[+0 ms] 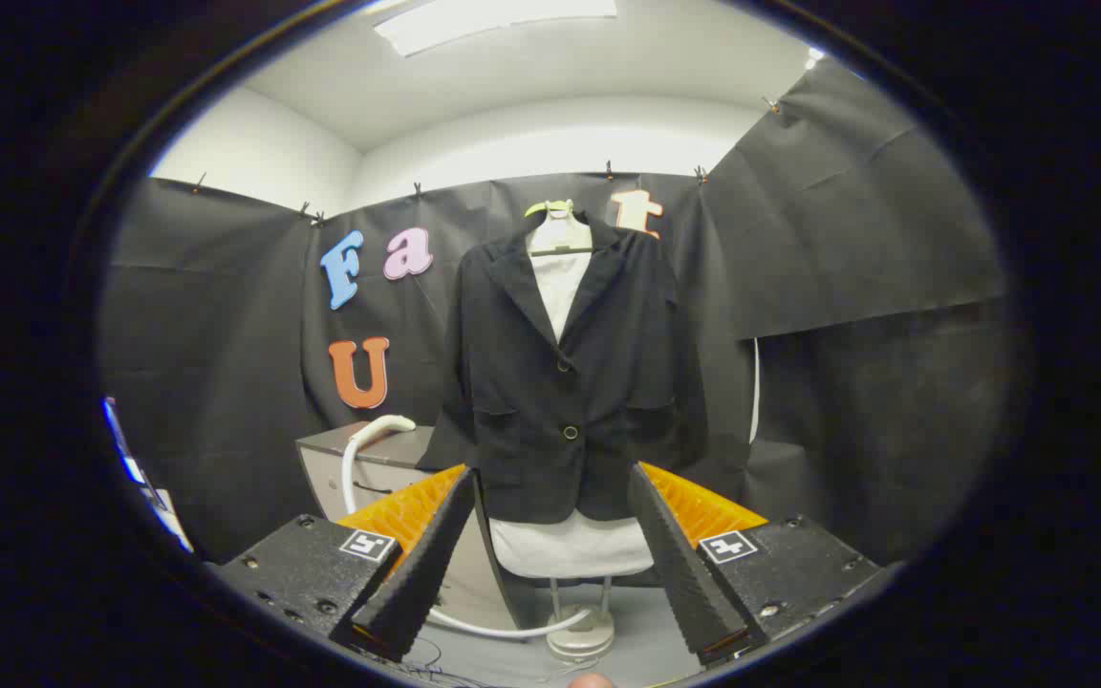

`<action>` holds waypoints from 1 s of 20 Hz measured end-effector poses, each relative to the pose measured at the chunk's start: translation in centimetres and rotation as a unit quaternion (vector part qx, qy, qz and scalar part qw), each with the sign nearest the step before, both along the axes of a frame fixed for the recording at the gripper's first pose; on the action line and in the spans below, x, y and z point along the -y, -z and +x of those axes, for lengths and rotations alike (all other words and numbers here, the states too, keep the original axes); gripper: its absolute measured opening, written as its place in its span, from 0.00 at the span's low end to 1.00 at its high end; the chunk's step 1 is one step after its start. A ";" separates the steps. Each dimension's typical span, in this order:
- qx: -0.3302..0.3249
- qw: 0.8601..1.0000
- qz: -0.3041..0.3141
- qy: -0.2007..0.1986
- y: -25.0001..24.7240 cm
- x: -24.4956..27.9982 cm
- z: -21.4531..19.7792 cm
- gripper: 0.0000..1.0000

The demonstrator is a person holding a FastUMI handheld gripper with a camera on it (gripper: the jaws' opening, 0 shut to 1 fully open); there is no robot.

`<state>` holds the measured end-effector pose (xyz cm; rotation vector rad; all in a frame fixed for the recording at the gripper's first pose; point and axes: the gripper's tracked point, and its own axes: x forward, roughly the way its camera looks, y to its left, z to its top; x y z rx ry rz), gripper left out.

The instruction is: Iron the clothes twice with a garment steamer, once on the left side and once on the right side.

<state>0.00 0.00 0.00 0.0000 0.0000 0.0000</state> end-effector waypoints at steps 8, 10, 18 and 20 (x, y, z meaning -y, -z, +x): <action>0.007 1.000 0.012 0.001 -0.3 0.1 1.3 1.00; 0.003 1.000 0.015 -0.002 0.0 -0.5 1.8 1.00; -0.005 1.000 0.000 -0.022 -0.2 -6.3 4.0 1.00; -0.003 1.000 -0.006 -0.030 -0.8 -8.6 4.7 1.00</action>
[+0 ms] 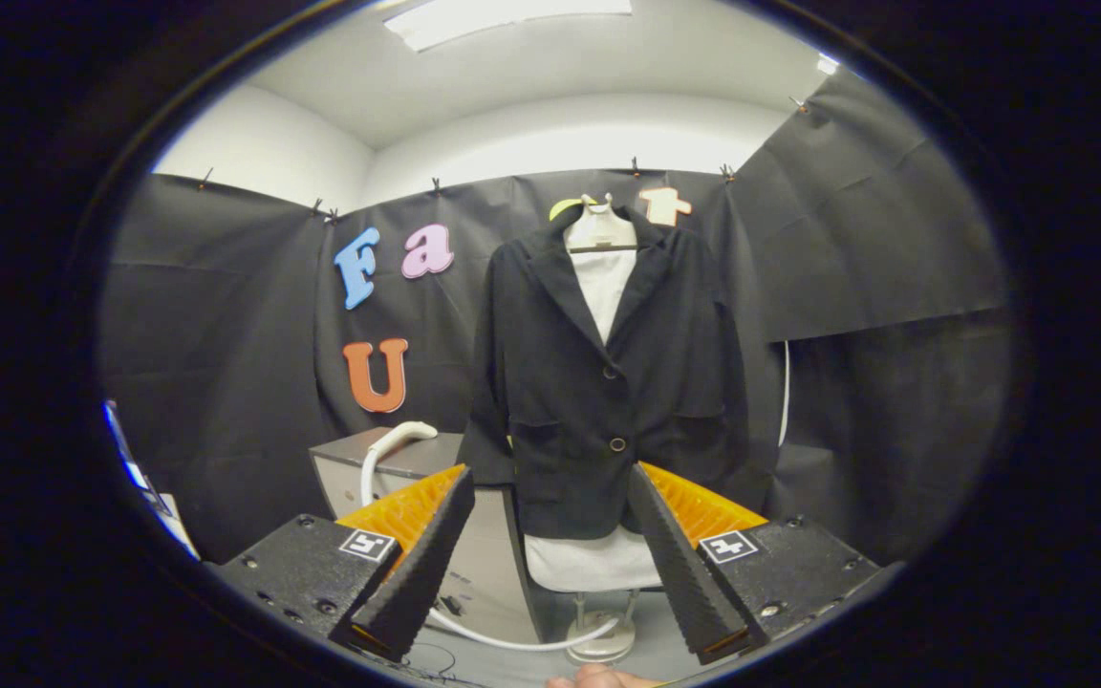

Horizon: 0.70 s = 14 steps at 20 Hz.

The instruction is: Iron the clothes twice with a garment steamer, once on the left side and once on the right side.

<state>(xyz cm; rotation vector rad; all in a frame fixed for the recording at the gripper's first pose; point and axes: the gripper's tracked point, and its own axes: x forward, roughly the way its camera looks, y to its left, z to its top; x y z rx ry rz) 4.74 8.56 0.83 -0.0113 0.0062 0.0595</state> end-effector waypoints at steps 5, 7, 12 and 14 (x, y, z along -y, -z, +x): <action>0.002 1.000 0.011 -0.024 -1.3 -6.1 2.2 1.00; -0.002 0.999 0.015 -0.042 -1.7 -8.9 3.2 1.00; -0.024 0.996 0.034 -0.078 -1.7 -15.2 7.2 1.00; -0.037 0.994 0.035 -0.095 -1.3 -17.7 9.4 1.00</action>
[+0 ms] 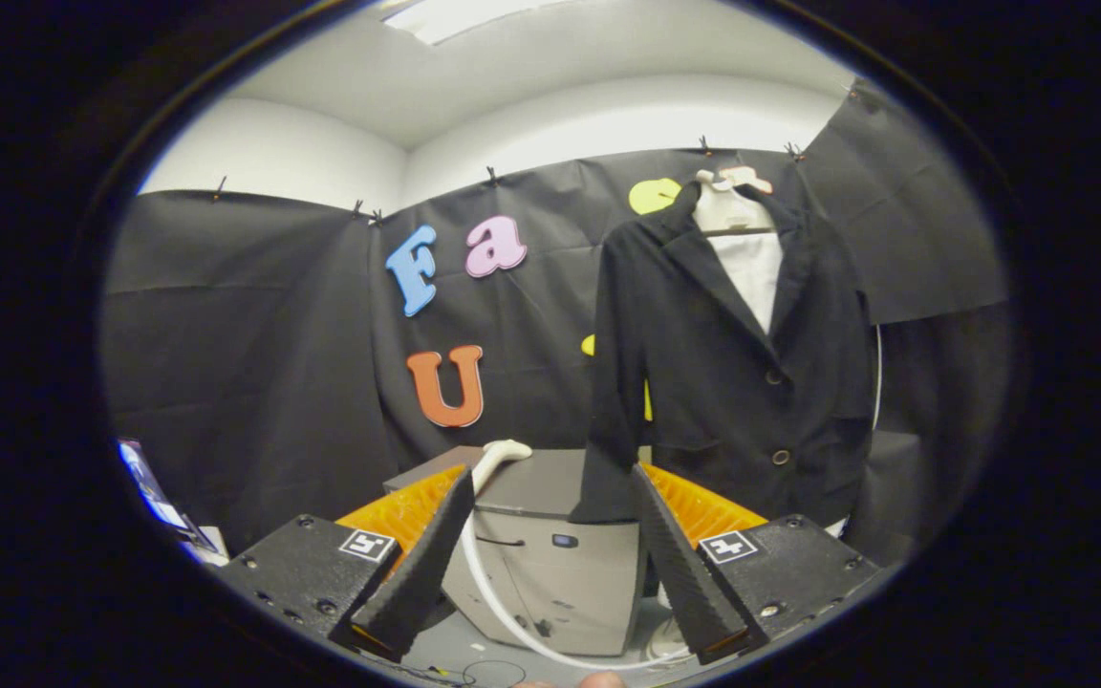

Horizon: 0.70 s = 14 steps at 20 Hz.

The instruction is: Iron the clothes twice with a garment steamer, once on the left side and once on the right side.

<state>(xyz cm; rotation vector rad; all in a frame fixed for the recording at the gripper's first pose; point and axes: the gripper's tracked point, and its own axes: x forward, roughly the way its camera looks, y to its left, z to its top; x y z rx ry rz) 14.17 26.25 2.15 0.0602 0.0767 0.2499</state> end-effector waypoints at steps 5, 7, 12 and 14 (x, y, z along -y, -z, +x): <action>-0.040 0.998 0.011 -0.055 1.3 -6.5 6.8 1.00; -0.060 0.996 0.007 -0.062 2.1 -8.4 10.2 1.00; -0.122 0.990 -0.024 -0.071 5.4 -13.5 18.4 0.99; -0.147 0.986 -0.037 -0.068 6.8 -15.3 21.4 0.99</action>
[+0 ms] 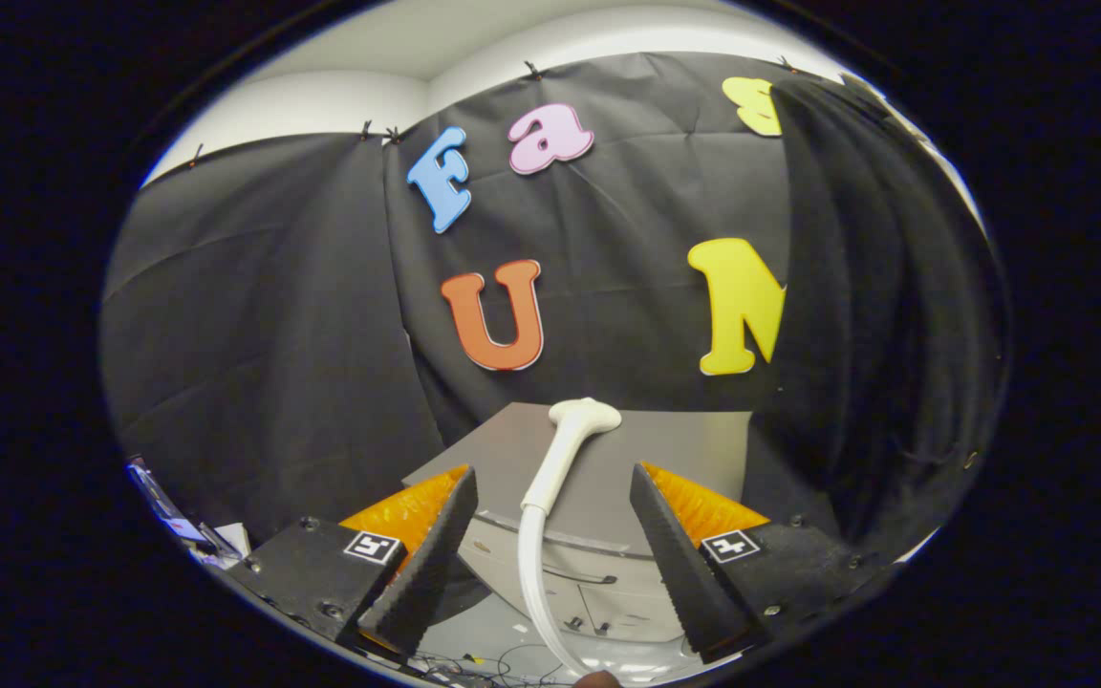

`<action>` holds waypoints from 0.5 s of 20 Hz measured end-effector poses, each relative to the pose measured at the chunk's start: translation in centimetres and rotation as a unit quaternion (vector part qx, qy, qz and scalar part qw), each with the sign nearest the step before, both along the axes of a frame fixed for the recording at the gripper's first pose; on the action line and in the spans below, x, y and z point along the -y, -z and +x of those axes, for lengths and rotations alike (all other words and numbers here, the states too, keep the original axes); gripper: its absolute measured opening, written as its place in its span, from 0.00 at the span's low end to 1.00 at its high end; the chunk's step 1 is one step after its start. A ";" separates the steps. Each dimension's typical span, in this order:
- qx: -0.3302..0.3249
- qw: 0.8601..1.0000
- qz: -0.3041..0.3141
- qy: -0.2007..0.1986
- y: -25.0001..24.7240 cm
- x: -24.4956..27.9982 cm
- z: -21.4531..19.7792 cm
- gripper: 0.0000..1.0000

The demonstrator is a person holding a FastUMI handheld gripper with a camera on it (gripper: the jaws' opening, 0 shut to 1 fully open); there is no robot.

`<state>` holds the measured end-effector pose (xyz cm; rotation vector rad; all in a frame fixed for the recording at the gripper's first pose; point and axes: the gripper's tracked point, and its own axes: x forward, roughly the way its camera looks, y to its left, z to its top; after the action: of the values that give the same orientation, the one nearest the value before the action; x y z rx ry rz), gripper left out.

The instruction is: Iron the clothes twice with a garment steamer, once on the left side and once on the right side.

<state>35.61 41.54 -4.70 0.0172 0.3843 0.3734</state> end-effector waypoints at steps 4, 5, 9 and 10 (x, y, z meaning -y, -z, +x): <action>-0.040 0.999 -0.024 0.011 3.5 -2.6 5.4 1.00; -0.042 0.999 -0.026 0.015 4.0 -2.9 6.6 1.00; -0.087 0.994 -0.061 0.034 7.6 -4.2 11.0 0.98; -0.100 0.992 -0.073 0.040 8.7 -4.4 11.9 0.96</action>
<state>47.52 45.98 -13.38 -0.0733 0.6064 0.2644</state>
